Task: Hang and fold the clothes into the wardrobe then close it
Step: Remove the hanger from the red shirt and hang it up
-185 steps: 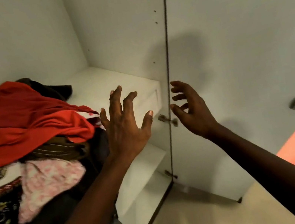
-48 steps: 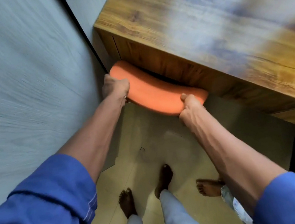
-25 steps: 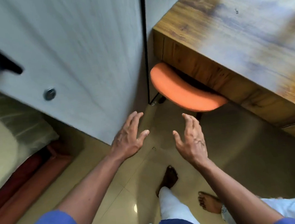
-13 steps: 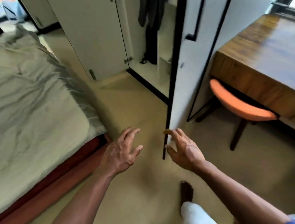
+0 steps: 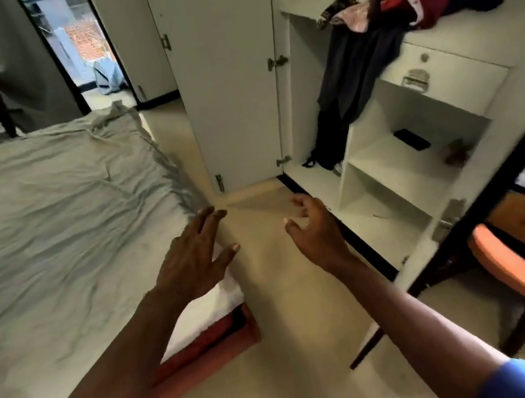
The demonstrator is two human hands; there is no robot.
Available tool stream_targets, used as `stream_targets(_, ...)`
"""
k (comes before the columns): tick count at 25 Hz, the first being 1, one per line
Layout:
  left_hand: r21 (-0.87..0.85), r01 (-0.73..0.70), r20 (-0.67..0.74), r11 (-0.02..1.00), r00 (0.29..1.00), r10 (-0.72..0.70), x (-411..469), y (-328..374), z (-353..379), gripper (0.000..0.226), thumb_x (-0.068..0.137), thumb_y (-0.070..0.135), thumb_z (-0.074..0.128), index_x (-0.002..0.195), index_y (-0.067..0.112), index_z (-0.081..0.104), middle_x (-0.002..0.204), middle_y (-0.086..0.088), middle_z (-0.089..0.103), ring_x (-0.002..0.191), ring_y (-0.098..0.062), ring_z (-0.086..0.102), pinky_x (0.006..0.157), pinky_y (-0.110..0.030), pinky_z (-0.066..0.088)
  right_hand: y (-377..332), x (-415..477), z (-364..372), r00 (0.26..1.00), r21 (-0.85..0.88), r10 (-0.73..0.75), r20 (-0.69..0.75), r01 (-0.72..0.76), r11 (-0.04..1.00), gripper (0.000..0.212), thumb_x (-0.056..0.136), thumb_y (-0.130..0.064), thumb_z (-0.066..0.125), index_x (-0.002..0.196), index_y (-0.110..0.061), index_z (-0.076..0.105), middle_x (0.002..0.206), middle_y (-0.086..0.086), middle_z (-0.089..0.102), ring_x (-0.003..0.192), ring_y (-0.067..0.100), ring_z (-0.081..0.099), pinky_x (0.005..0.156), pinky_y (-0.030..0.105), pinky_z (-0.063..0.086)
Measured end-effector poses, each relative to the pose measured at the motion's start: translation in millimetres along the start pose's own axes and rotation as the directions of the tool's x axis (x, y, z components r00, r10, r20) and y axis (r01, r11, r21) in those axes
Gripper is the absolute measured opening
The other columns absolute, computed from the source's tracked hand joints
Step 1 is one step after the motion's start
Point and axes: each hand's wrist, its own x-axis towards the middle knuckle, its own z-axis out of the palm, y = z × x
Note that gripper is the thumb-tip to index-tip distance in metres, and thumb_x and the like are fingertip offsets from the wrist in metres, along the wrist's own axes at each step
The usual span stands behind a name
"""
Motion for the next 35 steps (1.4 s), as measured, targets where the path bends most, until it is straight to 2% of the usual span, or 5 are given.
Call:
stream_targets(4,0.111,-0.026,-0.058,0.994,0.998,0.032,90.4,-31.9,-42.0,0.086,0.088,0.077,0.035,0.157,0.027,0.026,0.168,-0.005,0.025,0.151,-0.028,0.034,0.112,-0.052,0.043,-20.0,96.8,9.8,0.998,0.114,-0.013,-0.068,0.021,0.993,0.055,0.091,-0.025,0.071,0.142,-0.023,0.049,0.143,0.000,0.050,0.127,0.011,0.050,0.106,0.030,0.043)
stream_targets(9,-0.003,-0.073,-0.157,0.997,0.985,0.072,205.5,-20.9,-61.5,0.080,0.093,0.066,0.054,0.158,0.028,0.028,0.169,-0.004,0.022,0.152,-0.026,0.031,0.114,-0.052,0.038,-38.9,184.4,-11.3,0.970,0.245,0.029,-0.241,0.032,0.969,0.051,0.091,-0.025,0.071,0.138,-0.026,0.052,0.138,-0.003,0.054,0.119,0.012,0.054,0.095,0.026,0.043)
stream_targets(18,-0.257,-0.324,-0.195,0.911,0.940,0.279,442.4,22.0,-13.5,0.072,0.096,0.056,0.059,0.157,0.029,0.031,0.168,-0.005,0.024,0.151,-0.029,0.033,0.115,-0.053,0.041,-12.7,330.6,-106.2,0.777,0.303,0.188,-0.601,0.004,0.953,0.023,0.093,-0.022,0.068,0.116,-0.027,0.065,0.106,-0.008,0.069,0.086,-0.002,0.063,0.074,0.013,0.048)
stream_targets(28,-0.453,-0.529,-0.298,0.718,0.849,0.437,640.9,73.4,9.8,0.058,0.093,0.039,0.069,0.145,0.021,0.049,0.149,0.000,0.049,0.135,-0.019,0.050,0.099,-0.044,0.055,19.1,457.0,-196.3,0.733,0.109,0.124,-0.669,-0.068,0.992,0.017,0.094,-0.015,0.067,0.106,-0.027,0.069,0.099,-0.017,0.069,0.088,-0.008,0.062,0.069,0.006,0.048)
stream_targets(35,-0.480,-0.605,-0.335,0.635,0.796,0.505,768.5,147.5,34.6,0.058,0.092,0.041,0.066,0.145,0.027,0.047,0.138,0.011,0.052,0.124,-0.008,0.051,0.098,-0.041,0.054,58.7,558.0,-273.1,0.823,-0.033,-0.030,-0.567,0.014,0.999,0.023,0.092,-0.019,0.071,0.111,-0.032,0.069,0.110,-0.016,0.070,0.094,0.003,0.067,0.083,0.018,0.054)
